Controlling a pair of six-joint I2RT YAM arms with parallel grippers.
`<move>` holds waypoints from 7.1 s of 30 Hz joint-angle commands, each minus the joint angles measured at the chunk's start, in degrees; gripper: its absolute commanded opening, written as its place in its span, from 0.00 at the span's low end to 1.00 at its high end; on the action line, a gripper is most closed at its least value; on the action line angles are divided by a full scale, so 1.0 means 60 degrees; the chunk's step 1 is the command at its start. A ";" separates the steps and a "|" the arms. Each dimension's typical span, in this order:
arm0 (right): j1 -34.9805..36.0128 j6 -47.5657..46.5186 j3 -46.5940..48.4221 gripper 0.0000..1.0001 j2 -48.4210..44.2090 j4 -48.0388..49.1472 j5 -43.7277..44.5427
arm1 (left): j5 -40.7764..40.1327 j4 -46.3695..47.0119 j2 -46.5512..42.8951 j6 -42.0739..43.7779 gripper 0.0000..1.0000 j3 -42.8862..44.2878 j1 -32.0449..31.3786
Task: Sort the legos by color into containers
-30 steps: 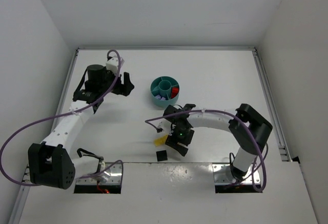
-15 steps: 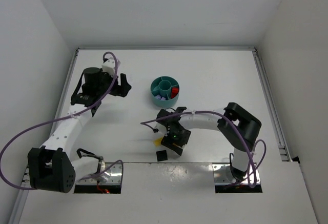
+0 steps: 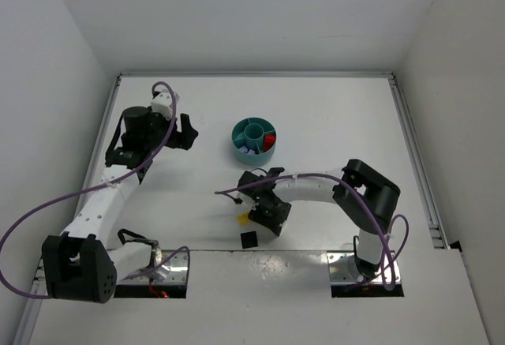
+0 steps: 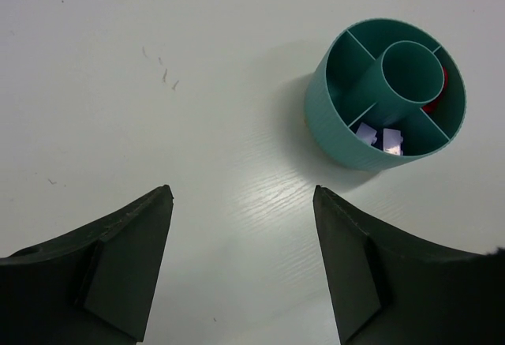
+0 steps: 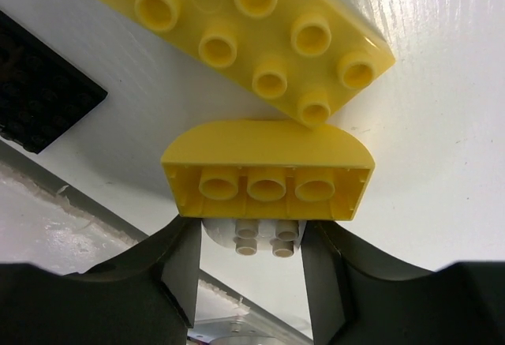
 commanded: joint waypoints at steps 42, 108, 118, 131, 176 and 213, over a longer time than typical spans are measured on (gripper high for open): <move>-0.3407 -0.2454 0.8516 0.03 0.1262 0.0679 -0.1143 | 0.0642 0.0666 0.0245 -0.0145 0.79 0.0655 0.0185; -0.3758 -0.2822 1.0334 0.59 0.3271 0.0445 -0.0998 | 0.1096 0.1237 0.0364 -0.0161 0.80 -0.0136 0.0185; -0.4855 -0.1401 0.7014 0.59 0.0753 0.1131 -0.0237 | 0.1142 -0.1924 -0.0678 0.3925 0.77 -0.0342 -0.3746; -0.7741 -0.1019 0.3113 0.59 -0.1403 0.0607 -0.0689 | -0.1964 -0.4282 0.1545 0.2406 0.76 0.0726 -0.9448; -0.8944 -0.0814 0.2526 0.59 -0.1930 0.0518 -0.1745 | -0.4982 -0.3539 0.6002 0.1671 0.60 0.1095 -1.0524; -0.8944 -0.0814 0.2262 0.59 -0.2003 0.0606 -0.2096 | -0.4513 -0.3406 0.4303 0.2272 0.61 0.1064 -0.9263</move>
